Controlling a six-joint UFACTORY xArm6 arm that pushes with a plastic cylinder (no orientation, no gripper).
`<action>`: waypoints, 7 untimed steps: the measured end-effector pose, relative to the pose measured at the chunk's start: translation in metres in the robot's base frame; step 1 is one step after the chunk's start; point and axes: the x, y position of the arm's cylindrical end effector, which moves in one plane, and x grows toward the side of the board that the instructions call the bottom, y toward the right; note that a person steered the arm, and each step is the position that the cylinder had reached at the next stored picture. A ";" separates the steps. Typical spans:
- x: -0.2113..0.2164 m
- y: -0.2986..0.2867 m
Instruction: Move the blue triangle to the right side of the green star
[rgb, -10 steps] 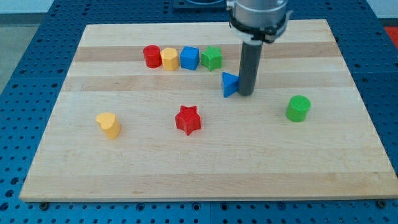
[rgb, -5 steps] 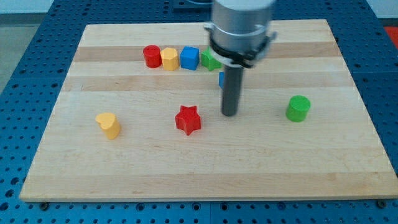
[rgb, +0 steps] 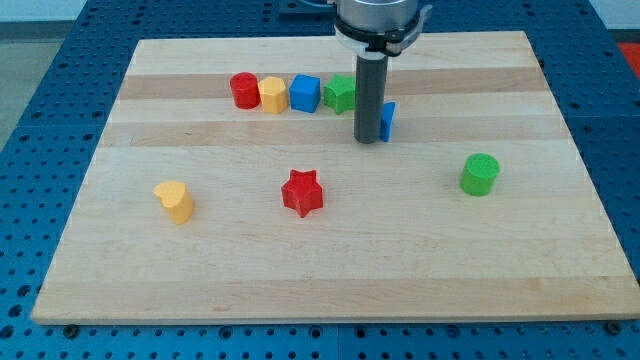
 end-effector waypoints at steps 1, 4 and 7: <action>-0.011 0.009; 0.039 0.024; -0.026 0.027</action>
